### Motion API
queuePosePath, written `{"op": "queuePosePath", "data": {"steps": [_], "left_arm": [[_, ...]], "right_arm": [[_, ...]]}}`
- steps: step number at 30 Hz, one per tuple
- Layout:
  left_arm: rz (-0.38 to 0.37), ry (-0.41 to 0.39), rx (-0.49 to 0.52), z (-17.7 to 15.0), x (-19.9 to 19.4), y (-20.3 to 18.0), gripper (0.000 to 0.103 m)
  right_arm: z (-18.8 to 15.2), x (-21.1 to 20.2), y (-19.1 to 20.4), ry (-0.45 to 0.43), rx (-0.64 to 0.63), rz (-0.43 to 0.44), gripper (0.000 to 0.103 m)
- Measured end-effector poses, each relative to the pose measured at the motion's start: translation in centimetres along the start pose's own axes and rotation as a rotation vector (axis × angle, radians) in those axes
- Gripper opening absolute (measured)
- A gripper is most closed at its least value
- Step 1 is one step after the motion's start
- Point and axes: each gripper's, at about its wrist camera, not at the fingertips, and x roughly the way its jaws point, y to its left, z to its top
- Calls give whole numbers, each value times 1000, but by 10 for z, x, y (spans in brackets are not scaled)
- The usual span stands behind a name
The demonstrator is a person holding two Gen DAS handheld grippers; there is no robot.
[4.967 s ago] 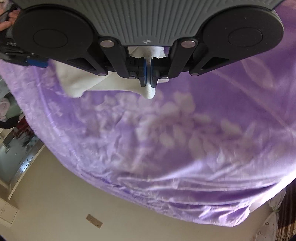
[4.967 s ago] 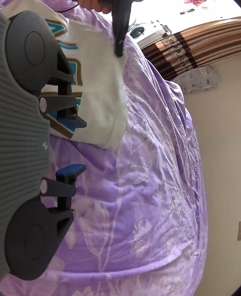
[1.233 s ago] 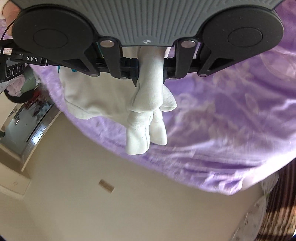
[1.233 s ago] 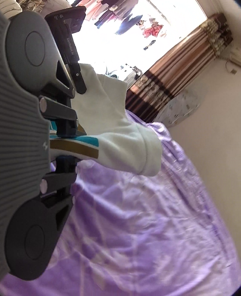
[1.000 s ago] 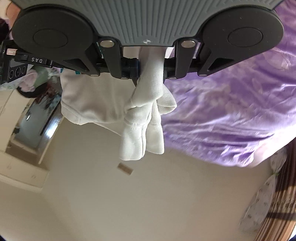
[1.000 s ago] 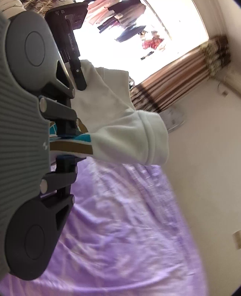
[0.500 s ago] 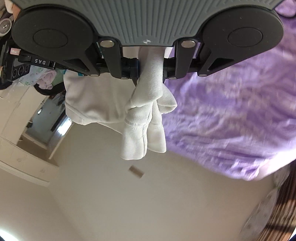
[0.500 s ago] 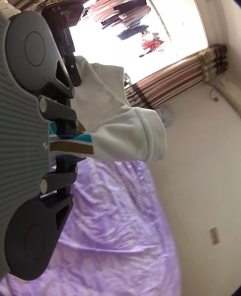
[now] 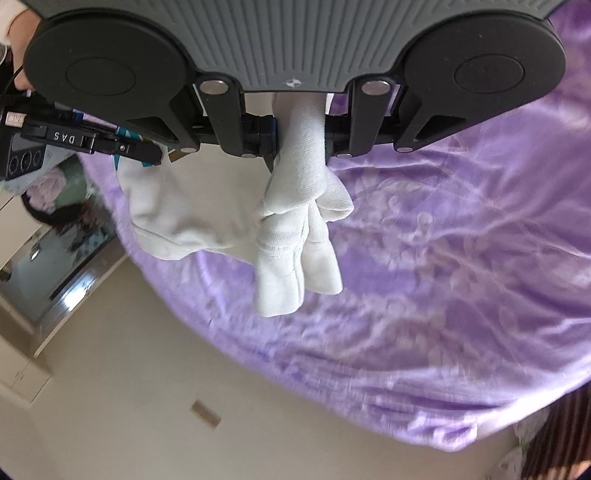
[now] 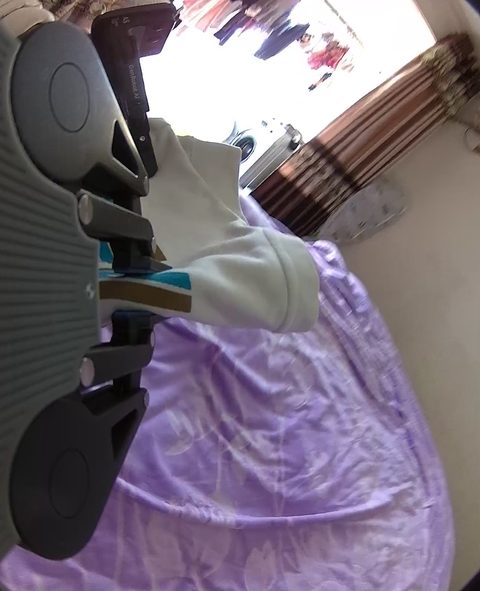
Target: Fold small clothes
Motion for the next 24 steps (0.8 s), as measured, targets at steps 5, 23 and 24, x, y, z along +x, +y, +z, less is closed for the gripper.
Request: {"op": "queuePosePath", "data": {"steps": [5, 23, 24], "left_arm": [[29, 129, -52, -3, 55, 36, 22], [270, 54, -5, -15, 11, 18, 46], [284, 46, 12, -18, 2, 8, 46]], "right_arm": [[1, 57, -45, 95, 70, -54, 13], [-21, 27, -66, 72, 37, -271, 34], [-24, 16, -57, 61, 13, -277, 34]]}}
